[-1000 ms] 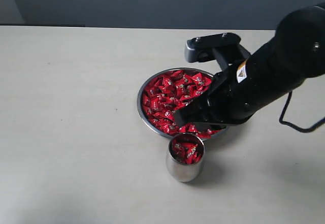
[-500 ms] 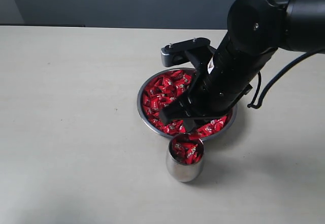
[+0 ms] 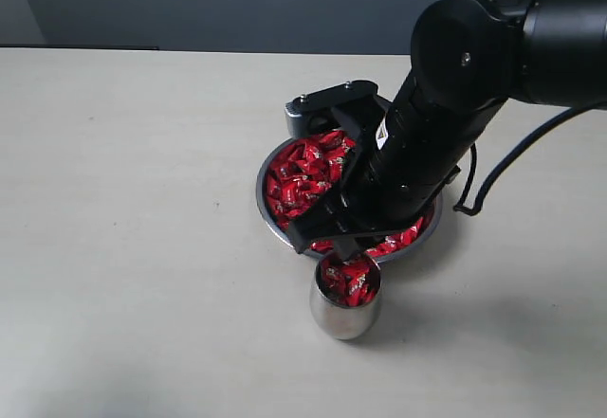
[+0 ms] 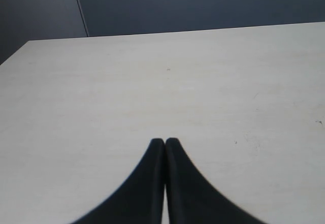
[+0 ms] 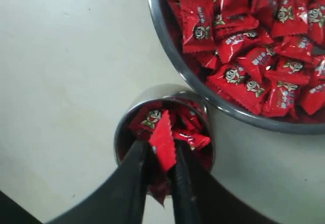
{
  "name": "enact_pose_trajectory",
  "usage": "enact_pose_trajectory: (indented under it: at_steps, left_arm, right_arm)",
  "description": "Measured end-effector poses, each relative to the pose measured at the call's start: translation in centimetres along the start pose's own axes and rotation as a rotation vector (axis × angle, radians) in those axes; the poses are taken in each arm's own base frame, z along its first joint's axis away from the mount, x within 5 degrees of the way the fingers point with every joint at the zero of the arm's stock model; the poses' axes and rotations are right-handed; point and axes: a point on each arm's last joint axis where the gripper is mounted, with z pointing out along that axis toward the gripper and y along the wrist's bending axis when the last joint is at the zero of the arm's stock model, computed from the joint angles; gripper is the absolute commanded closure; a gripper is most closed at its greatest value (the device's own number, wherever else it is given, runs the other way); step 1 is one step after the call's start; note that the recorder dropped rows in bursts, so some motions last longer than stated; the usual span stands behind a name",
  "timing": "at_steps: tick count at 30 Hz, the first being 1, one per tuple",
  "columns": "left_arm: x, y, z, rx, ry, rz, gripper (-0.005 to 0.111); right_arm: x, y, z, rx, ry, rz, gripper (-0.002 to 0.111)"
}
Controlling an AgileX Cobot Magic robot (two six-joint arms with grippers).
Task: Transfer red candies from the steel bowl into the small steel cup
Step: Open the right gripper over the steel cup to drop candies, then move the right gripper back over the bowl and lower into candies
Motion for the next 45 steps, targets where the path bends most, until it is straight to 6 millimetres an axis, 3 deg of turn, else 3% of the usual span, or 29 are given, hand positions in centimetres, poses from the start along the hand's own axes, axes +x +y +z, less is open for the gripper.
enact_pose_trajectory:
  at_steps: [8, 11, 13, 21, 26, 33, 36, 45]
  left_arm:
    - [0.0, 0.0, 0.0, 0.0, 0.0, 0.0, 0.106]
    - [0.0, 0.0, 0.0, 0.0, 0.0, 0.0, 0.106]
    - [0.0, 0.0, 0.0, 0.0, 0.0, 0.0, 0.106]
    - [0.0, 0.0, 0.0, 0.0, 0.0, 0.0, 0.106]
    - [0.0, 0.0, 0.0, 0.0, 0.0, 0.0, 0.106]
    - [0.0, 0.0, 0.0, 0.0, 0.0, 0.0, 0.106]
    - [0.0, 0.0, 0.0, 0.0, 0.0, 0.0, 0.106]
    - [0.0, 0.0, 0.0, 0.0, 0.0, 0.0, 0.106]
  right_arm:
    - [0.0, -0.1, 0.0, 0.012, 0.0, -0.01, 0.105]
    - [0.0, -0.2, 0.0, 0.018, 0.0, -0.015, 0.076]
    - [0.0, -0.2, 0.0, 0.02, 0.0, -0.016, 0.067]
    - [-0.1, -0.3, 0.0, 0.028, -0.006, -0.023, 0.067]
    - [-1.1, -1.1, -0.6, 0.129, -0.11, -0.006, 0.067]
    - [-3.5, -5.7, -1.8, 0.194, -0.207, 0.163, 0.067]
    - [-5.1, -7.7, -0.8, 0.136, -0.198, 0.214, 0.067]
    - [-9.0, -8.8, 3.7, 0.084, -0.14, 0.176, 0.067]
